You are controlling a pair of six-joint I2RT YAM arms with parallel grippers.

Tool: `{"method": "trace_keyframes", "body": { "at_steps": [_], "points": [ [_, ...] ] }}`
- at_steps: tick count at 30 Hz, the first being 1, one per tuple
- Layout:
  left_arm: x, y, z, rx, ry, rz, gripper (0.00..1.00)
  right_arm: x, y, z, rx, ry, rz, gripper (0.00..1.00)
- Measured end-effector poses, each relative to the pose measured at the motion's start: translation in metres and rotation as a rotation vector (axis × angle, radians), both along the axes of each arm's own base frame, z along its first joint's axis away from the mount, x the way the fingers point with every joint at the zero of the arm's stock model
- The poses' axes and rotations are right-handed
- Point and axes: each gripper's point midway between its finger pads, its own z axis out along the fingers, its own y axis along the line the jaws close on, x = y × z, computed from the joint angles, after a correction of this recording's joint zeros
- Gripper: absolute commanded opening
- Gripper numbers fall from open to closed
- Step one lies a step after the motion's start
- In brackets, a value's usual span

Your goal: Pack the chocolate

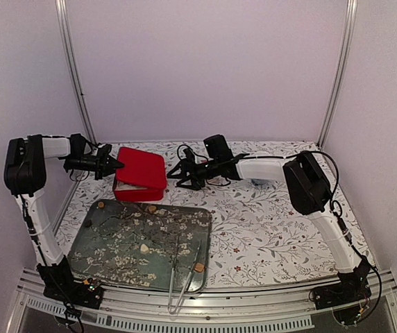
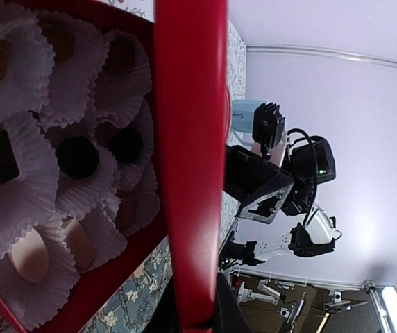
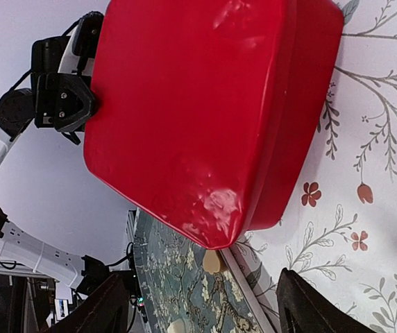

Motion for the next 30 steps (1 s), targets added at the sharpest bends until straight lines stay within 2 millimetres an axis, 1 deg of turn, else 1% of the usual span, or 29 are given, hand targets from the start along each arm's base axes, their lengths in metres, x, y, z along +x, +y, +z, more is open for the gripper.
{"method": "trace_keyframes", "body": {
  "at_steps": [4,11,18,23,25,27,28,29,30],
  "points": [
    [0.0,0.007,-0.004,0.035,0.012,0.014,0.14,0.0,0.005,0.003,0.021,0.001,0.005,0.78],
    [0.003,0.028,-0.024,0.196,0.051,0.056,0.2,0.002,0.009,0.003,0.038,-0.003,0.007,0.78],
    [0.013,0.046,-0.027,0.342,0.049,0.089,0.26,0.0,0.012,0.003,0.039,-0.002,0.011,0.79],
    [0.017,0.057,-0.028,0.426,0.061,0.111,0.3,0.0,0.012,0.003,0.039,-0.004,0.012,0.79],
    [0.015,0.061,-0.032,0.455,0.076,0.116,0.35,0.0,0.012,0.004,0.039,-0.006,0.012,0.79],
    [0.013,0.064,-0.036,0.487,0.093,0.119,0.43,0.0,0.012,0.004,0.038,-0.007,0.013,0.79],
    [0.012,0.066,-0.037,0.503,0.1,0.122,0.48,0.0,0.012,0.004,0.037,-0.008,0.013,0.79],
    [0.011,0.067,-0.038,0.516,0.1,0.122,0.58,0.0,0.012,0.004,0.037,-0.009,0.013,0.79],
    [0.011,0.068,-0.039,0.529,0.108,0.131,0.62,0.0,0.011,0.004,0.036,-0.009,0.014,0.79]
  ]
}}
